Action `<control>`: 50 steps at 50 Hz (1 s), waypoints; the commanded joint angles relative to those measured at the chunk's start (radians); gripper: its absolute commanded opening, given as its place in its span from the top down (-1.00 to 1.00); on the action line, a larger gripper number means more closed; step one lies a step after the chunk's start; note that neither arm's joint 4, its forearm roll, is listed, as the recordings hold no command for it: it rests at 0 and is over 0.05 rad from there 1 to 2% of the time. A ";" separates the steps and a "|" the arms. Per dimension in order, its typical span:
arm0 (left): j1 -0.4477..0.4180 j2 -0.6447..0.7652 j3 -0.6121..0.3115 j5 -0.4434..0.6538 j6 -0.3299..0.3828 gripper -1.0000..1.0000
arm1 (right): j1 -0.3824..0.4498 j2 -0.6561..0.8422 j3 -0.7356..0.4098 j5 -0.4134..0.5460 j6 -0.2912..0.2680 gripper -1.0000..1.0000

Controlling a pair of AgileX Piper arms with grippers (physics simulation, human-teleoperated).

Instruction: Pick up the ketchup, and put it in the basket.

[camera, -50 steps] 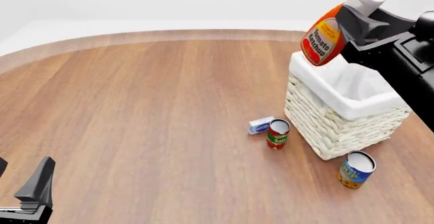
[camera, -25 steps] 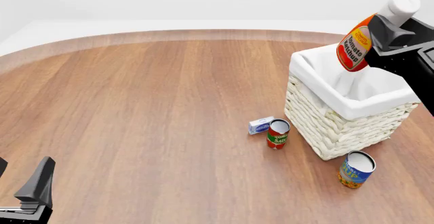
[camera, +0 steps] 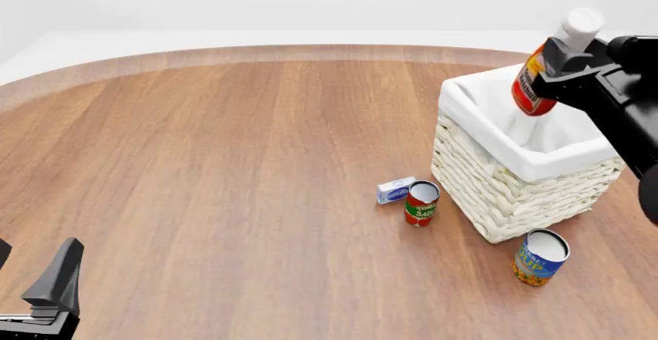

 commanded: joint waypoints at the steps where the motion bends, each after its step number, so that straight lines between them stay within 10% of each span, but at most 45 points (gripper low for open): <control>1: 0.000 0.000 0.000 0.000 0.000 -1.00 | -0.022 0.090 -0.039 -0.003 0.006 1.00; 50: 0.000 0.000 0.000 0.000 0.000 -1.00 | -0.087 0.280 -0.057 -0.004 -0.008 1.00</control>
